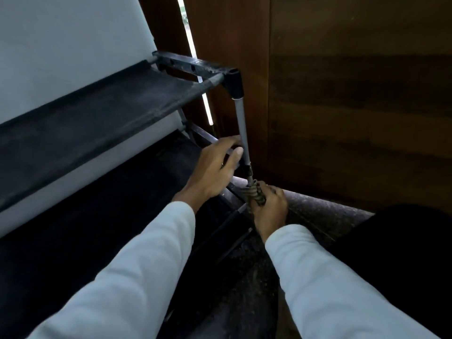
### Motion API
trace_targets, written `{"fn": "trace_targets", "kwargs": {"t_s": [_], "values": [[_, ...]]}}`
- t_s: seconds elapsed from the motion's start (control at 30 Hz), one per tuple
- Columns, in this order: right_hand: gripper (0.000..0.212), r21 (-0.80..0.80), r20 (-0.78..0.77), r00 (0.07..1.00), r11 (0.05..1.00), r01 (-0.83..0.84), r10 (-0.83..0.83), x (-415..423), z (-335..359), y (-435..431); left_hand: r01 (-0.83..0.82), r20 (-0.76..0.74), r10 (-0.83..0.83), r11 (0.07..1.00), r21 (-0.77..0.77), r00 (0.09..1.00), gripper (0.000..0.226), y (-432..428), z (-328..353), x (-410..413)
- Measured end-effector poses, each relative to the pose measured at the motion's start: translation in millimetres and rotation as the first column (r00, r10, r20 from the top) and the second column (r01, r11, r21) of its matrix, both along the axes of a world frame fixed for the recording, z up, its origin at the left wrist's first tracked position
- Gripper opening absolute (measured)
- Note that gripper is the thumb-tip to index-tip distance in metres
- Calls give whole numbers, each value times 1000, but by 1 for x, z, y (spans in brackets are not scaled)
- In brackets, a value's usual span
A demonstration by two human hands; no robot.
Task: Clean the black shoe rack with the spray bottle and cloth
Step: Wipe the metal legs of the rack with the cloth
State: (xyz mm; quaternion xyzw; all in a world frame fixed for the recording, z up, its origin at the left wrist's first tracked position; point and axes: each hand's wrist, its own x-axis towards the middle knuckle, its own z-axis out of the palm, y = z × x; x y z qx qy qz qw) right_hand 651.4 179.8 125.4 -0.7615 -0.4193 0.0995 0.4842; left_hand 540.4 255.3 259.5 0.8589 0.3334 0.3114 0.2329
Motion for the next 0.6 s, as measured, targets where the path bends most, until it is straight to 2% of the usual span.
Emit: {"fn": "trace_targets", "kwargs": {"t_s": [0.07, 0.13, 0.2, 0.33, 0.4, 0.6], "values": [[37, -67, -8, 999, 997, -45, 45, 1, -8, 1, 73, -54, -77, 994, -79, 996, 34, 3, -6, 7], [37, -37, -26, 1000, 999, -17, 16, -1, -12, 3, 106, -97, -117, 988, -116, 988, 35, 9, -12, 9], [39, 17, -50, 999, 1000, 21, -20, -5, -11, 4, 126, -69, -139, 978, -164, 988, 35, 13, -15, 7], [41, 271, -122, 986, 952, 140, -110, -14, 12, 8, 127, -30, -134, 977, -172, 990, 37, 14, -16, 7], [41, 383, -99, 986, 910, 159, -131, -16, 26, 11, 127, -7, -131, 973, -193, 991, 37, 12, -16, 8], [44, 505, 6, 992, 856, 106, -126, -21, 42, 12, 152, 76, -136, 949, -277, 988, 37, 10, -13, 7]]}}
